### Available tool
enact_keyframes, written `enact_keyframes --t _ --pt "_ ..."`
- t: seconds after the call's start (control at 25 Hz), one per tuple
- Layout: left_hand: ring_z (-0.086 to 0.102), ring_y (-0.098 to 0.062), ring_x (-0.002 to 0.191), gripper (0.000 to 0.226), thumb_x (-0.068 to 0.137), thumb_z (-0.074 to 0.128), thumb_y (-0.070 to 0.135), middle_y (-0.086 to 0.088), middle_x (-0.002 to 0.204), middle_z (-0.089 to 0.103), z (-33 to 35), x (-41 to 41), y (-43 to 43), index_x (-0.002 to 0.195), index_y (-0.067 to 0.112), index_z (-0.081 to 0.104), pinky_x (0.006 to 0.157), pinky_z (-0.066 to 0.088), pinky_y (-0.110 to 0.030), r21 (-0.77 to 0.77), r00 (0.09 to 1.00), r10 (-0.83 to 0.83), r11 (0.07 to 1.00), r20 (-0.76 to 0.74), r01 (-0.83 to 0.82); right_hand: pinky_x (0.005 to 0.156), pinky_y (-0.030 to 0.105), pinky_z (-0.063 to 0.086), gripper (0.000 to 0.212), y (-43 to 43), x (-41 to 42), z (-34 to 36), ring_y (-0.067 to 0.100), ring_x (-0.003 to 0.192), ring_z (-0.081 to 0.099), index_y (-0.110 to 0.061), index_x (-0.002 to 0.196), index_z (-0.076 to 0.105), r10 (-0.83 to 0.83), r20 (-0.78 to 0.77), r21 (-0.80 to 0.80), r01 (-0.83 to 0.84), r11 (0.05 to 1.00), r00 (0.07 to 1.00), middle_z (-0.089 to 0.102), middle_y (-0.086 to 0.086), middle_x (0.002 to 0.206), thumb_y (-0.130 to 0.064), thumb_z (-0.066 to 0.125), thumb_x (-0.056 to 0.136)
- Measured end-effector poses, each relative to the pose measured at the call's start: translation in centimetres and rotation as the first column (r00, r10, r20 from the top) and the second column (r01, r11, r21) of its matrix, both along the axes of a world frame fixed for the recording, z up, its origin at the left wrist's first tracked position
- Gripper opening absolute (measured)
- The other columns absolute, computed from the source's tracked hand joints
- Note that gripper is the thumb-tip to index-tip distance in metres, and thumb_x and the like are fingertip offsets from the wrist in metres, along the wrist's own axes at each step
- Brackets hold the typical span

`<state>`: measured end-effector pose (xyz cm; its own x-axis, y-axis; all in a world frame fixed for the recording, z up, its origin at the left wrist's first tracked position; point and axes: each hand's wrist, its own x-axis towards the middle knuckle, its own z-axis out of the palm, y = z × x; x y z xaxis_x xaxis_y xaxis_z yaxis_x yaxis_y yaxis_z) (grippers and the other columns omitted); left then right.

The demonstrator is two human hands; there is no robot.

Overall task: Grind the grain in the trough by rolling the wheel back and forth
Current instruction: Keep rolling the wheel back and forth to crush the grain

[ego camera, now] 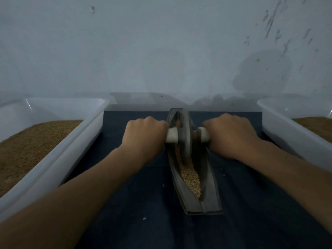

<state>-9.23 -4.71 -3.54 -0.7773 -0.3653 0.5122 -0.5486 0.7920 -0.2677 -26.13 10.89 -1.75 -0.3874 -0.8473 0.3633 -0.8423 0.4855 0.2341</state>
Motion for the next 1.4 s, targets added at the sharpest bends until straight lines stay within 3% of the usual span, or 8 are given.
enact_keyframes --t 0.12,0.24,0.52,0.68,0.84,1.04,1.2,1.4 --pt "0.009 -0.011 0.045 0.045 0.07 0.075 0.03 0.008 0.057 0.017 -0.4 3.2 2.4 0.076 0.028 0.031 0.046 0.005 -0.025 -0.12 0.999 -0.048 0.992 0.002 0.048 0.045 0.019 0.016 0.041 3.8 2.2 -0.6 0.007 0.045 0.035 -0.032 0.059 0.031 0.074 -0.104 -0.041 -0.079 0.996 0.992 0.038 -0.012 0.054 -0.035 0.071 0.068" --pt "0.008 -0.01 0.046 0.048 0.067 0.078 0.031 0.009 0.057 0.014 -0.3 3.3 2.3 0.074 0.029 0.03 0.046 0.004 -0.024 -0.095 0.999 -0.029 0.995 0.023 0.031 0.045 0.018 0.013 0.043 3.9 2.4 0.1 0.006 0.043 0.028 -0.032 0.058 0.03 0.053 -0.134 -0.025 -0.056 0.998 0.99 0.033 -0.012 0.052 -0.036 0.072 0.065" --pt "0.039 -0.021 0.057 0.012 0.088 0.059 0.021 0.003 0.065 0.035 0.0 -2.7 -2.1 0.083 0.022 0.048 0.053 0.031 -0.033 0.026 0.994 0.091 0.996 -0.063 -0.09 0.062 0.032 0.038 0.018 -3.9 -1.0 0.8 0.029 0.081 0.062 -0.029 0.079 0.048 -0.044 -0.005 -0.016 0.044 0.999 0.999 0.064 0.005 0.091 -0.028 0.064 0.086" --pt "0.021 -0.014 0.047 0.031 0.08 0.068 0.029 0.006 0.06 0.024 -0.6 0.5 -0.2 0.079 0.026 0.037 0.046 0.018 -0.028 -0.031 0.999 -0.023 0.999 -0.041 0.022 0.05 0.026 0.026 0.026 -0.2 0.2 0.0 0.017 0.059 0.046 -0.031 0.071 0.044 0.017 -0.048 -0.006 -0.017 1.0 0.999 0.047 -0.007 0.069 -0.035 0.067 0.08" --pt "-0.002 -0.009 0.046 0.061 0.051 0.085 0.027 0.01 0.057 0.005 0.4 3.6 2.7 0.072 0.027 0.028 0.048 0.002 -0.019 -0.129 0.994 -0.099 0.987 -0.036 0.094 0.046 0.016 0.011 0.045 4.6 2.2 -0.7 0.003 0.042 0.023 -0.035 0.06 0.031 0.099 -0.127 -0.085 -0.11 0.99 0.987 0.029 -0.015 0.051 -0.036 0.076 0.062" --pt "0.023 -0.016 0.045 0.031 0.078 0.069 0.026 0.005 0.059 0.027 -0.6 -0.4 -0.2 0.077 0.025 0.038 0.044 0.015 -0.027 -0.103 0.999 0.041 0.994 -0.007 -0.042 0.05 0.026 0.027 0.036 -0.1 -0.2 -1.3 0.021 0.056 0.046 -0.031 0.066 0.034 -0.002 -0.067 -0.091 -0.004 0.996 0.998 0.045 -0.006 0.065 -0.035 0.069 0.077" --pt "0.051 -0.027 0.064 0.005 0.088 0.059 0.023 -0.001 0.074 0.05 0.7 -2.7 -2.0 0.09 0.02 0.056 0.055 0.033 -0.035 0.021 0.996 0.086 0.996 -0.007 -0.086 0.059 0.031 0.038 0.021 -4.0 -1.7 0.1 0.026 0.076 0.06 -0.029 0.074 0.047 -0.037 -0.02 -0.056 0.036 0.998 0.999 0.062 0.0 0.083 -0.03 0.065 0.085" --pt "0.024 -0.013 0.047 0.031 0.08 0.068 0.031 0.007 0.061 0.026 -0.2 1.9 1.1 0.079 0.029 0.037 0.045 0.019 -0.028 -0.034 0.999 -0.032 0.999 0.011 0.032 0.048 0.024 0.022 0.036 1.7 0.6 -0.9 0.015 0.054 0.039 -0.034 0.065 0.033 0.065 -0.075 -0.046 -0.068 0.997 0.995 0.038 -0.011 0.062 -0.037 0.067 0.076"
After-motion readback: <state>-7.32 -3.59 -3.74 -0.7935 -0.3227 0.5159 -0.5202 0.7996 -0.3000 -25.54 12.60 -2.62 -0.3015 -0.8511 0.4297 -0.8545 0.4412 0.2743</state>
